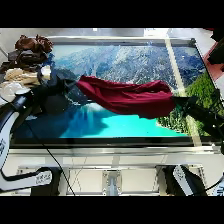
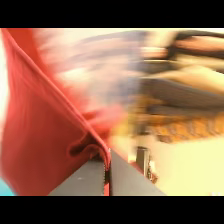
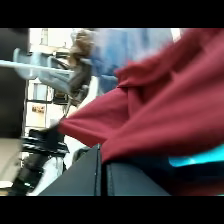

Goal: Fold the shirts.

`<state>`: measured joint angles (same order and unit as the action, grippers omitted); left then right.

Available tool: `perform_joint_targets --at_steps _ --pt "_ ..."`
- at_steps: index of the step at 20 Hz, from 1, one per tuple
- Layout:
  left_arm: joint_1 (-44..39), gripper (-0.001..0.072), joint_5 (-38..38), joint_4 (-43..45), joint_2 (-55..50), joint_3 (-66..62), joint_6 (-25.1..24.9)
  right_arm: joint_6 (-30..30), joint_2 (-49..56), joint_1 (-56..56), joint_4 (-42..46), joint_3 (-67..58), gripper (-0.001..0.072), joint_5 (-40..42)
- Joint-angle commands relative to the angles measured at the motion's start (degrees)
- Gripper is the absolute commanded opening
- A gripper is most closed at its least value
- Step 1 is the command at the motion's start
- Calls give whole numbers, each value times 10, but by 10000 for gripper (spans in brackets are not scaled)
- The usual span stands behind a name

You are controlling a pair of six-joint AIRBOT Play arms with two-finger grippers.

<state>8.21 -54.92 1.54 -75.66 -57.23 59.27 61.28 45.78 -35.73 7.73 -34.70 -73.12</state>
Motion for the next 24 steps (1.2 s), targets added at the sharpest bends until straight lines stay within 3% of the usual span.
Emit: perform_joint_targets --at_steps 1,4,7,12,15,20,22,24 --pt "0 14 -24 -38 134 -70 -64 48 -96 -20 -7 -93 29 -33" --pt "0 14 43 78 273 -126 -40 72 -179 -78 -6 -238 29 -36" --pt "0 14 101 311 383 -208 50 78 -203 -146 -3 -411 28 -24" --pt "0 13 70 650 414 -362 197 84 -170 -191 65 -570 27 42" --pt "0 13 29 690 390 -372 220 84 -131 -191 63 -576 27 84" --pt "0 13 -97 687 243 -344 253 60 -22 -145 71 -520 27 -15" --pt "-3 13 -93 674 183 -296 255 43 15 -34 139 -439 27 0" --pt "-27 13 -45 684 138 -244 254 51 65 132 282 -343 27 96"
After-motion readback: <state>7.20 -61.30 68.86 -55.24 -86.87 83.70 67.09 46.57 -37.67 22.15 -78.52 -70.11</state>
